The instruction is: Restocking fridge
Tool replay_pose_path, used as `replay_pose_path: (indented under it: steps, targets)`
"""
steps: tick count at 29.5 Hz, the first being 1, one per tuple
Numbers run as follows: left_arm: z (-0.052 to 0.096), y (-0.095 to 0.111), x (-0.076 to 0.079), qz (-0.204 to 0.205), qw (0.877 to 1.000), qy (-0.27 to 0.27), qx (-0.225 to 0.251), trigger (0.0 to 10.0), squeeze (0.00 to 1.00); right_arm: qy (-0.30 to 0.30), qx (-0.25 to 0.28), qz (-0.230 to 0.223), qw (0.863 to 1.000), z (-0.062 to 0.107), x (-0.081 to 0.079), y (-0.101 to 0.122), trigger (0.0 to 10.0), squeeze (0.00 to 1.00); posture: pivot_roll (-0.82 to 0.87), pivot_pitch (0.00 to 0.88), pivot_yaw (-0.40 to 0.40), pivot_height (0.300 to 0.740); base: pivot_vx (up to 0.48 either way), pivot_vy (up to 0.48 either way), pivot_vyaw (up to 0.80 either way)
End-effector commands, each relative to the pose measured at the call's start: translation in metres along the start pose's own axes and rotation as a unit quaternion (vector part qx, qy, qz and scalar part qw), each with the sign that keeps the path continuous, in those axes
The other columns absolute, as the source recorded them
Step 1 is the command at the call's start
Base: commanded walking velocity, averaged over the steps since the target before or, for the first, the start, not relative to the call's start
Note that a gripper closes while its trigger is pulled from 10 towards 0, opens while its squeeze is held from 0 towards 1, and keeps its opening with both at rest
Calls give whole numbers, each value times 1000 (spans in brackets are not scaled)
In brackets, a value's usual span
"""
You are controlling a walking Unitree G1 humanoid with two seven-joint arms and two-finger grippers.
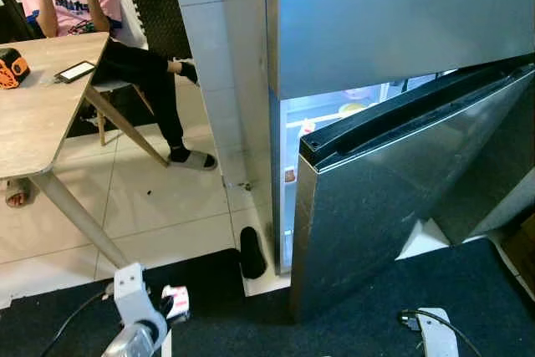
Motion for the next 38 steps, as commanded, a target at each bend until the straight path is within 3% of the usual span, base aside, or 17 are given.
replay_pose_path:
  steps: [1,5,7,9,10,11,12,13,15,17,20,22,27,30,33,36,38]
  targets:
    - [-4,9,5,-6,1000,-16,17,10000,0,0,-1,0,1000,0,-1,-2,10000,0,-29,0,26,740,0,0,0]
    - [-10,24,13,-45,998,-35,32,10000,0,-4,0,-5,1000,0,0,-2,10000,0,-22,0,21,740,0,0,0]
    - [-13,32,16,-152,988,-20,24,10000,0,-6,-1,-3,1000,0,0,-2,10000,0,-12,0,16,740,0,0,0]
    - [-13,33,16,-178,984,-17,23,10000,0,-6,-2,-3,1000,0,1,-3,10000,0,-12,0,16,740,0,0,0]
    - [-16,39,18,-230,973,-6,16,10000,0,-7,-3,0,1000,0,0,-2,10000,0,-7,0,10,740,0,0,0]
    - [-16,39,18,-230,973,-6,16,10000,0,-7,-3,0,1000,0,0,-2,10000,0,-7,0,10,740,0,0,0]
    - [-18,42,19,-263,965,0,12,10000,0,-7,-1,-1,1000,0,0,-1,10000,0,-7,0,10,740,0,0,0]
    - [-20,46,21,-329,944,12,8,10000,0,-8,4,-1,1000,0,0,2,10000,0,-12,0,10,740,0,0,0]
    - [-20,48,21,-354,935,20,11,10000,0,-9,5,1,1000,0,0,3,10000,0,-6,0,7,740,0,0,0]
    - [-21,55,20,-394,918,41,20,10000,0,-9,5,7,1000,0,0,3,10000,0,2,0,3,740,0,0,0]
    - [-21,64,19,-393,917,60,41,10000,0,-10,2,8,1000,0,1,1,10000,0,8,0,5,740,0,0,0]
    - [-22,69,24,-370,926,46,61,10000,0,-10,1,8,1000,0,1,1,10000,0,5,0,9,740,0,0,0]
    - [-24,67,31,-370,927,25,64,10000,0,-9,2,7,1000,0,0,1,10000,0,3,0,8,740,0,0,0]
    - [-27,61,49,-383,921,-13,65,10000,0,-9,-3,18,1000,0,0,-2,10000,0,2,11,3,740,0,0,0]
    - [-29,61,55,-385,920,-28,68,10000,0,-9,-4,20,1000,0,1,-1,10000,0,1,26,2,740,0,0,0]
    - [-32,55,89,-409,902,-111,80,10000,0,-15,-3,16,1000,1,5,-2,10000,0,-9,20,10,740,0,0,0]
    - [-32,55,89,-409,902,-111,80,10000,0,-15,-3,16,1000,1,5,-2,10000,0,-9,20,10,740,0,0,0]
Point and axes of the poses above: a point about 5 cm out from each wrist's last joint towards the gripper, its own z axis pointing back from the gripper into the wrist, its own y axis along the axis of the wrist's last joint, x = y × z, the point moved 1 cm from there along -z, pointing out of the wrist towards the gripper, and after that the axes turned 4 degrees about -z, right-handed, at the moved point
